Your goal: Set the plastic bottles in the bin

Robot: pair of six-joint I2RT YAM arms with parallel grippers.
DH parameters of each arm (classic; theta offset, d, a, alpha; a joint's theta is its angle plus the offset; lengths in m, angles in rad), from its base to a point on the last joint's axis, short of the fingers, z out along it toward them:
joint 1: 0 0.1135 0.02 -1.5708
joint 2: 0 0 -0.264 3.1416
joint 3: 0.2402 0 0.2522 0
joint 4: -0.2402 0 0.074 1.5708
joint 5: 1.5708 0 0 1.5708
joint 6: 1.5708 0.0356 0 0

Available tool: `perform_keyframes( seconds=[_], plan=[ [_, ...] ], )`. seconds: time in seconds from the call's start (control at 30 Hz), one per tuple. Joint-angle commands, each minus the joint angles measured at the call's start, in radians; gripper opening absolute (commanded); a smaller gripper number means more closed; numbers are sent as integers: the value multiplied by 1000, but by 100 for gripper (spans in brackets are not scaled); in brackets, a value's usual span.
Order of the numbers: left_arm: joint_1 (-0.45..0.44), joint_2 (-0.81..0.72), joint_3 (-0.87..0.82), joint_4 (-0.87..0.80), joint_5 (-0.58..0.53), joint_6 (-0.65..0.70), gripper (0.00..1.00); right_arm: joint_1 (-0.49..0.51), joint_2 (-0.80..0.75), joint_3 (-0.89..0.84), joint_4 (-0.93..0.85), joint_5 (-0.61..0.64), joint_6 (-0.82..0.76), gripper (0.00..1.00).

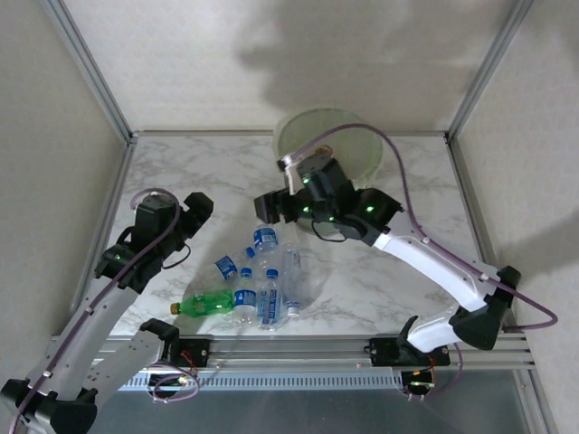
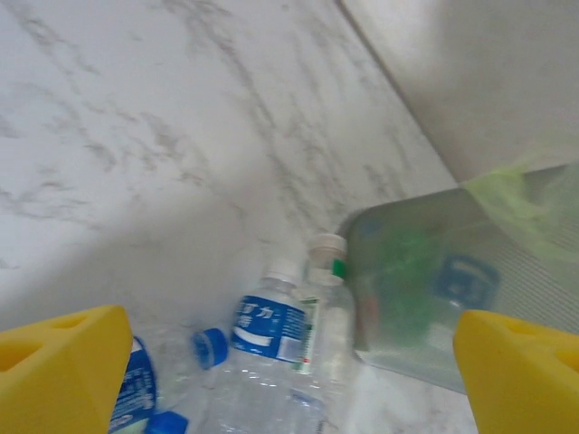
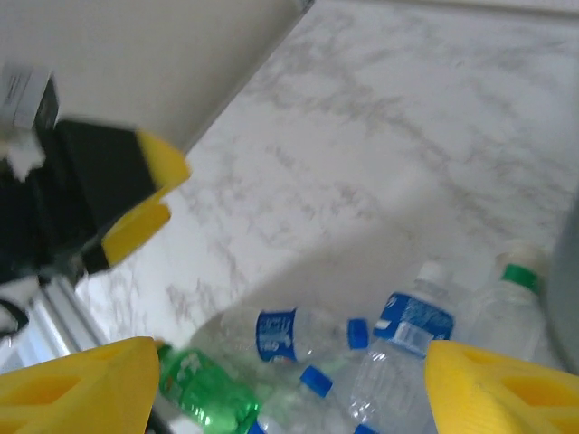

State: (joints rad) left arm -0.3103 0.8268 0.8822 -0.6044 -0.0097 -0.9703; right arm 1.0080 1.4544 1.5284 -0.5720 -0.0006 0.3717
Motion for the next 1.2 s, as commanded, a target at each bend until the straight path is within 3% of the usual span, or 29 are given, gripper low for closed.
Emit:
perform_keyframes(
  seconds=[0.0,0.2,0.37,0.73,1.17],
  plan=[
    [61,19,-19,-48,-53,-29,93,118,71,-20,-21,10,-144,78],
    [195,139,-19,137,-49,-4,94,250,225,-2,-25,42,-254,79],
    [233,210,12,215,-207,46,95,323,364,50,-41,97,-309,80],
    [455,306,-54,309,-26,44,94,381,574,134,25,79,-362,82],
    [484,299,-92,347,40,51,94,380,699,237,-35,13,-386,82]
  ],
)
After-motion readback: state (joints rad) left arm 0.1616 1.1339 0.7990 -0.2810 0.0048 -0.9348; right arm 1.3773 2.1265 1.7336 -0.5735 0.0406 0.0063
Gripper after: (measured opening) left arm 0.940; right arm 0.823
